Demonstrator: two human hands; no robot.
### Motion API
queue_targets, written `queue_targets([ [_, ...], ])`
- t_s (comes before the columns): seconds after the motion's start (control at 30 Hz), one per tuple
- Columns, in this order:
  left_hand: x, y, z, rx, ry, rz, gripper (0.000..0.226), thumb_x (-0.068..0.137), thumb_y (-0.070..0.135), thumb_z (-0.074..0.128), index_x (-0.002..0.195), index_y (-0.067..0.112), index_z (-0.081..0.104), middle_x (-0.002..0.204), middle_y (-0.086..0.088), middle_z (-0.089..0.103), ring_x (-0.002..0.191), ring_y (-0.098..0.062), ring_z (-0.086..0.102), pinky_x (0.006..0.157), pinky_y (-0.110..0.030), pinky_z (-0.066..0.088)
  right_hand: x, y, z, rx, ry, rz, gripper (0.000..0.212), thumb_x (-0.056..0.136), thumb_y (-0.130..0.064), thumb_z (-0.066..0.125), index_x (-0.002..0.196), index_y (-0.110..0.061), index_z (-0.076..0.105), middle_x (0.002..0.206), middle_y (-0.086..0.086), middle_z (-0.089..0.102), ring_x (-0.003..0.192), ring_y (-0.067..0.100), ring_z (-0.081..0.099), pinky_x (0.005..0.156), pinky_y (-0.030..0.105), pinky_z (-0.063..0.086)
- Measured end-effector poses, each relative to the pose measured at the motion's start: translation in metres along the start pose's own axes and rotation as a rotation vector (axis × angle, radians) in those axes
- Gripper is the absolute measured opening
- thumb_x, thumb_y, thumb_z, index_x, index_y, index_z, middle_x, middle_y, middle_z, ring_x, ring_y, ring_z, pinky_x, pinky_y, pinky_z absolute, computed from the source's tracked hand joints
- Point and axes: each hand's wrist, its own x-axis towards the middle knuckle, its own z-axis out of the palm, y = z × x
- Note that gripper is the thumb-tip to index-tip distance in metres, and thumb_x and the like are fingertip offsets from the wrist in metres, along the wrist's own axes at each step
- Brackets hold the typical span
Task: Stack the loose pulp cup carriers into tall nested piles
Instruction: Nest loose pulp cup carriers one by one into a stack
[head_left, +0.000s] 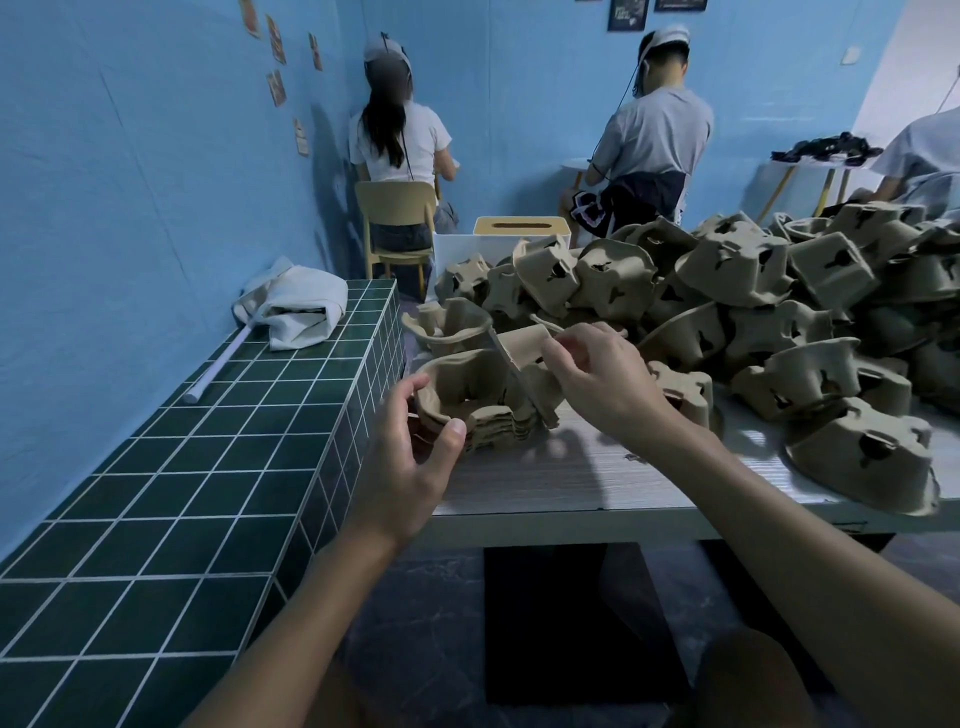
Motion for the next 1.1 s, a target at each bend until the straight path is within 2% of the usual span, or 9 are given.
queue_targets([
  [0.13,0.0,0.001,0.0,0.008,0.0,0.008,0.066,0.081,0.056,0.055,0.139,0.027,0.045,0.133,0.0,0.058,0.123,-0.015,0.056,0.106,-0.046,0.045,-0.007,0.004,-0.003,0.03,-0.092,-0.131,0.05,0.098,-0.046,0.047,0.139,-0.019,0.047,0.131,0.0,0.051,0.108,0.013,0.05,0.097,0.038,0.044],
  [0.27,0.0,0.003,-0.001,0.006,-0.009,0.012,0.066,0.08,0.058,0.054,0.138,0.027,0.045,0.129,0.001,0.059,0.118,-0.012,0.058,0.103,-0.042,0.047,-0.016,0.008,-0.01,-0.035,-0.197,-0.252,0.08,0.082,-0.072,0.048,0.15,-0.036,0.025,0.148,-0.009,0.035,0.114,0.009,0.051,0.093,0.039,0.046],
  [0.4,-0.001,0.004,-0.001,0.004,-0.012,0.029,0.064,0.081,0.057,0.053,0.138,0.028,0.045,0.131,0.003,0.058,0.121,-0.011,0.056,0.105,-0.04,0.046,-0.015,0.005,-0.013,-0.156,-0.247,-0.321,0.073,0.086,-0.065,0.054,0.148,-0.048,0.019,0.156,-0.015,0.026,0.135,0.013,0.039,0.101,0.048,0.043],
  [0.47,-0.001,0.005,-0.001,0.005,-0.015,0.028,0.062,0.081,0.058,0.053,0.136,0.032,0.044,0.13,0.004,0.059,0.12,-0.01,0.056,0.103,-0.036,0.047,-0.013,0.004,-0.015,-0.149,-0.242,-0.302,0.068,0.09,-0.06,0.053,0.149,-0.044,0.022,0.15,-0.014,0.037,0.126,0.011,0.045,0.098,0.045,0.044],
  [0.6,-0.002,0.006,-0.002,0.004,-0.014,0.032,0.062,0.079,0.059,0.052,0.135,0.032,0.045,0.13,0.006,0.058,0.119,-0.004,0.055,0.099,-0.02,0.044,-0.01,0.008,-0.014,-0.081,-0.165,-0.183,0.056,0.094,-0.049,0.054,0.144,-0.027,0.04,0.106,-0.011,0.055,0.086,0.004,0.054,0.079,0.031,0.045],
  [0.7,-0.002,0.006,-0.001,-0.005,-0.014,0.035,0.063,0.079,0.058,0.052,0.136,0.03,0.046,0.13,0.006,0.058,0.118,-0.004,0.055,0.097,-0.018,0.044,-0.013,0.017,-0.013,-0.101,0.015,-0.118,0.027,0.093,-0.037,0.06,0.111,-0.018,0.061,0.097,-0.003,0.057,0.083,0.015,0.055,0.076,0.035,0.048],
  [0.8,-0.001,0.005,-0.001,-0.016,-0.014,0.04,0.064,0.08,0.057,0.053,0.136,0.027,0.047,0.128,0.005,0.06,0.116,-0.007,0.058,0.098,-0.025,0.046,-0.017,0.018,-0.014,-0.127,0.092,-0.087,0.013,0.09,-0.026,0.063,0.083,-0.016,0.061,0.073,-0.004,0.06,0.07,0.019,0.058,0.065,0.036,0.05],
  [0.97,-0.003,0.005,-0.002,-0.03,-0.019,0.036,0.064,0.08,0.056,0.054,0.137,0.026,0.047,0.125,0.004,0.061,0.113,-0.008,0.059,0.097,-0.029,0.049,-0.015,0.015,-0.022,0.024,0.254,0.055,0.005,0.087,-0.015,0.065,0.089,-0.014,0.061,0.07,-0.007,0.058,0.066,0.008,0.054,0.052,0.01,0.038],
  [1.1,-0.003,0.006,-0.003,-0.038,-0.031,0.033,0.064,0.08,0.055,0.054,0.136,0.025,0.047,0.125,0.004,0.06,0.114,-0.007,0.058,0.099,-0.029,0.048,-0.018,0.011,-0.031,0.191,0.386,-0.03,0.022,0.088,-0.008,0.062,0.107,-0.017,0.057,0.065,0.002,0.057,0.06,0.015,0.052,0.059,0.027,0.043],
])
